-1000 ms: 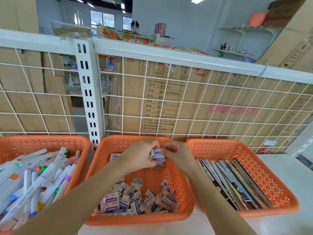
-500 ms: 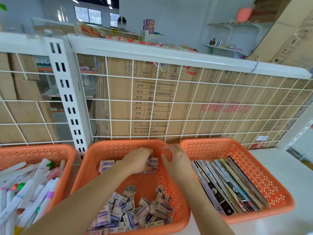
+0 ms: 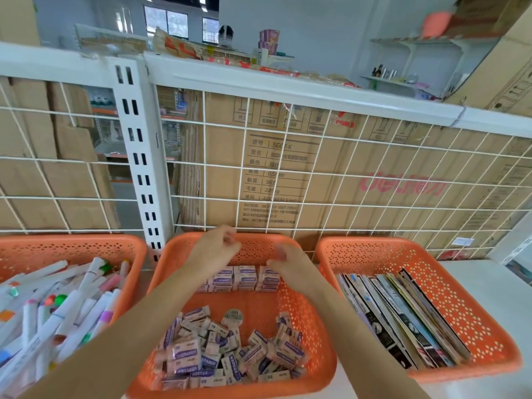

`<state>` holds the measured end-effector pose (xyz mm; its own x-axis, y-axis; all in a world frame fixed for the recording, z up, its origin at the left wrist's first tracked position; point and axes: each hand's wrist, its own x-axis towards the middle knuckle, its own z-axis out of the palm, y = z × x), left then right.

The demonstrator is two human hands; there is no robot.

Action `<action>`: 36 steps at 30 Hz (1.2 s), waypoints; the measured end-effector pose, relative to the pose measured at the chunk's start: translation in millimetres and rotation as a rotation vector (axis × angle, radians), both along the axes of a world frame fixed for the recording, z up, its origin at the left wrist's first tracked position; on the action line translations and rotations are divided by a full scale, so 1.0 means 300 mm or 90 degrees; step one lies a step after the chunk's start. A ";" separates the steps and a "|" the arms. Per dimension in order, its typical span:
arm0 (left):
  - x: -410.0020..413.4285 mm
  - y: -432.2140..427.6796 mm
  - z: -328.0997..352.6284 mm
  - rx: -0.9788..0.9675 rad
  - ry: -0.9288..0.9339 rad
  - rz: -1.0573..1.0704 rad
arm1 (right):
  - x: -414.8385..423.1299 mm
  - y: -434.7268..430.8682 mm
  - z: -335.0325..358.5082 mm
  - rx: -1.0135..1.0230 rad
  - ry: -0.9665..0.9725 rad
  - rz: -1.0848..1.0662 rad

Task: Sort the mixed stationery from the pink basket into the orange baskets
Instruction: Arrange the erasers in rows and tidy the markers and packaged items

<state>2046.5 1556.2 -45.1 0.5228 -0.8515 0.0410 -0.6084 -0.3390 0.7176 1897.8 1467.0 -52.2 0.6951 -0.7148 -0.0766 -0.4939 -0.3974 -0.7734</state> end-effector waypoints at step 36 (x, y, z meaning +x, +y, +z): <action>0.026 0.115 -0.116 0.050 0.454 0.282 | 0.076 -0.028 -0.117 0.290 0.057 -0.157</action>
